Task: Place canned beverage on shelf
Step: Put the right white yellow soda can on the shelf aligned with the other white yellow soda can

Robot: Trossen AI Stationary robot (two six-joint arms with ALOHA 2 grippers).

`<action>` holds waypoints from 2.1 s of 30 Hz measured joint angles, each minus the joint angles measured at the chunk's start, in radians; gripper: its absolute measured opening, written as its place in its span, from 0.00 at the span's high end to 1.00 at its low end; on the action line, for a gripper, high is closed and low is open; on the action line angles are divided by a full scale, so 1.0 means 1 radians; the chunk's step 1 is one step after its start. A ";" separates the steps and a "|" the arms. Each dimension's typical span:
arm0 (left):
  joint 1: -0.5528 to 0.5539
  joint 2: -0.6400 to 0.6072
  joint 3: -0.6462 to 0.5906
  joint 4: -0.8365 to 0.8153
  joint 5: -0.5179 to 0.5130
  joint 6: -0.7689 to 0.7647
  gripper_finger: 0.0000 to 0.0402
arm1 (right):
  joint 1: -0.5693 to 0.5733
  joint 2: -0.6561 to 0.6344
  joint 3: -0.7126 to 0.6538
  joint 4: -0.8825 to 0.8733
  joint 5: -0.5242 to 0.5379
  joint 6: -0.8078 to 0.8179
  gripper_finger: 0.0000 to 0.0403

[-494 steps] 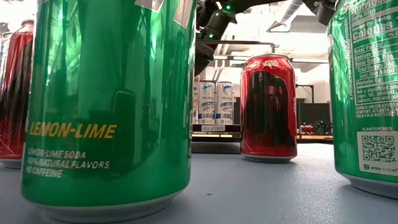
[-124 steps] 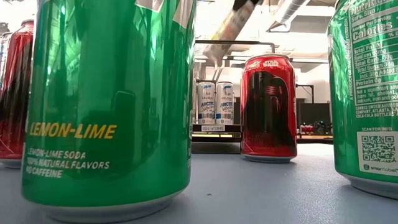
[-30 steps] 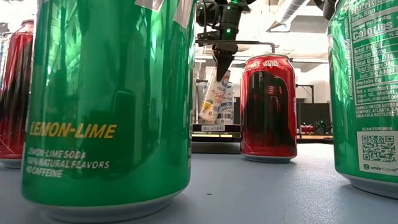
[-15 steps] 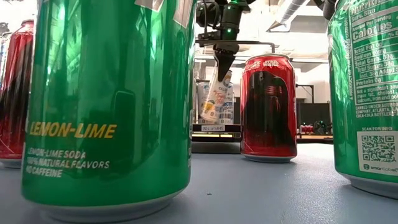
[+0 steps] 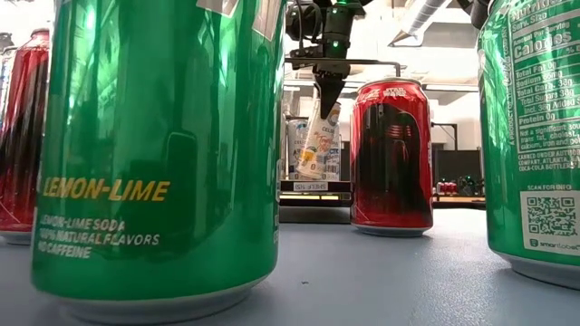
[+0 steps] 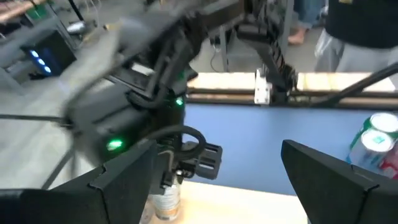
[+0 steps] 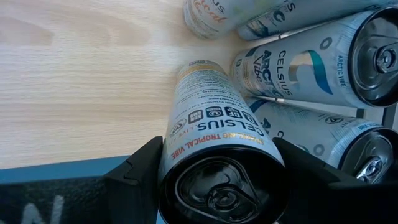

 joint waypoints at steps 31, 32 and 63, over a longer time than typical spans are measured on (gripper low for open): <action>0.000 -0.380 0.000 -0.299 -0.260 -0.195 0.17 | 0.014 0.000 0.000 0.019 -0.004 0.002 0.41; 0.000 -0.380 0.000 -0.304 -0.260 -0.195 0.17 | 0.014 0.000 0.000 0.017 -0.017 0.001 0.41; 0.000 -0.381 0.000 -0.332 -0.260 -0.200 0.17 | 0.021 0.000 0.000 0.025 -0.076 -0.028 0.33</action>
